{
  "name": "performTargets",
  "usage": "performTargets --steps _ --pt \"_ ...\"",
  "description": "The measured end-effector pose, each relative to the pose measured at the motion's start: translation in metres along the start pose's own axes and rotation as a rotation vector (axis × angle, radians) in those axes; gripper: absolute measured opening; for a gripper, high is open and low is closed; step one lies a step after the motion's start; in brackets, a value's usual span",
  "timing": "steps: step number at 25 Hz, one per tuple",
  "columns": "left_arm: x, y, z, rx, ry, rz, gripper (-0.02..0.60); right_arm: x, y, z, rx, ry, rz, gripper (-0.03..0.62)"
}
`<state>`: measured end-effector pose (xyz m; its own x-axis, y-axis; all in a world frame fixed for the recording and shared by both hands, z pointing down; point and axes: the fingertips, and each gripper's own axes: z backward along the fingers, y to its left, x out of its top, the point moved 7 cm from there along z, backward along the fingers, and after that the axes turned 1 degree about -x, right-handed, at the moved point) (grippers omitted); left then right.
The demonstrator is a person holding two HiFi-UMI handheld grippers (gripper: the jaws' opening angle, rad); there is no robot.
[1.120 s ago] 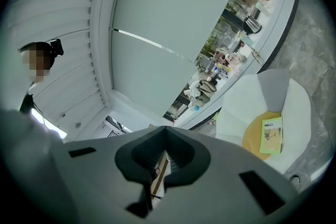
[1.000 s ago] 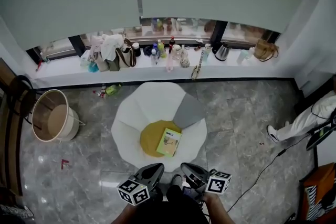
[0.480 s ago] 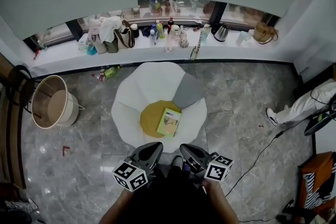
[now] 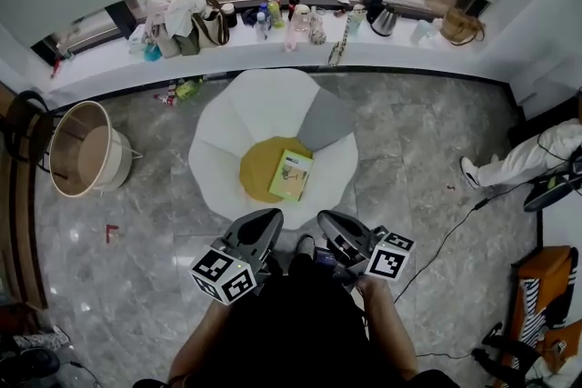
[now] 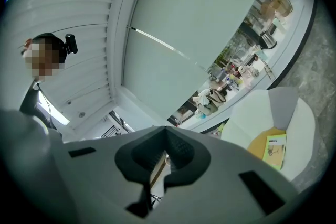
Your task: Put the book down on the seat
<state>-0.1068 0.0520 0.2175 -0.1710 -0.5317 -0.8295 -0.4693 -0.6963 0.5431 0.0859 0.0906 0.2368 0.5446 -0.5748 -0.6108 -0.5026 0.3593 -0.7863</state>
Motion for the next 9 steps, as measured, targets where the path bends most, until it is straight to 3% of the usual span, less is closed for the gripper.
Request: performTargets --steps 9 --pt "0.0043 0.0059 0.0006 0.011 -0.003 0.0 0.012 0.0116 -0.0012 0.0011 0.049 -0.013 0.053 0.014"
